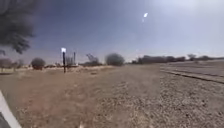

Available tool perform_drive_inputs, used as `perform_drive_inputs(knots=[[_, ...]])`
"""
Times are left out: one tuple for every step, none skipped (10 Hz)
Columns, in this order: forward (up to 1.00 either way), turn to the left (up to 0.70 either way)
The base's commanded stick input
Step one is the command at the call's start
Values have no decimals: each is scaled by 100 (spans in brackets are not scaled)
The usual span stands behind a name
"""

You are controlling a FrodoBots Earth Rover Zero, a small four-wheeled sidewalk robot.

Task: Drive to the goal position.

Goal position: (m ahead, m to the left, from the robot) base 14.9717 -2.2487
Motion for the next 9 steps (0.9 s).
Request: perform_drive_inputs(knots=[[70, -21], [70, -32], [70, -21], [70, 0], [70, 0], [70, 0], [70, 0], [70, 0], [70, 0]])
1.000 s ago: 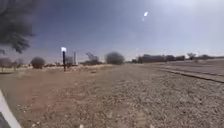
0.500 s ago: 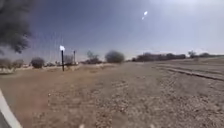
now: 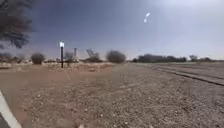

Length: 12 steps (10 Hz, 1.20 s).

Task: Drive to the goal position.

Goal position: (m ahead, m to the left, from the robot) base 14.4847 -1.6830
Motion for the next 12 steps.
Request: perform_drive_inputs(knots=[[70, 0], [70, 0], [70, 0], [70, 0], [70, 0], [70, 0], [70, 0], [70, 0], [70, 0], [70, 0], [70, 0], [70, -25]])
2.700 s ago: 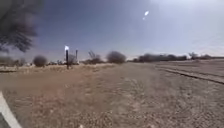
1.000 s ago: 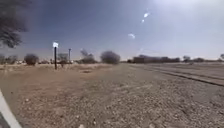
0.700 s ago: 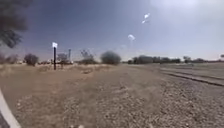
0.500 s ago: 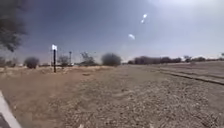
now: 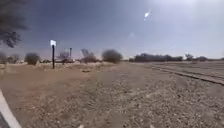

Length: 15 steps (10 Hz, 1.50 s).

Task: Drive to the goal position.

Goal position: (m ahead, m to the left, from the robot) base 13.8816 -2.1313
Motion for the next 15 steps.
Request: perform_drive_inputs(knots=[[70, -5], [70, 0], [70, 0], [70, 0], [70, 0], [70, 0], [70, -33], [70, -34], [70, 0], [70, 0], [70, 0], [70, 0], [70, 0], [70, 0], [70, 0]])
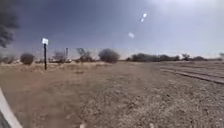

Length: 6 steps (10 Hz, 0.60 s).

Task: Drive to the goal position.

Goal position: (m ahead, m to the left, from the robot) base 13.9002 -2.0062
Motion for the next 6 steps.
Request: perform_drive_inputs(knots=[[70, 0], [70, 0], [70, 0], [70, 0], [70, 0], [70, 0]])
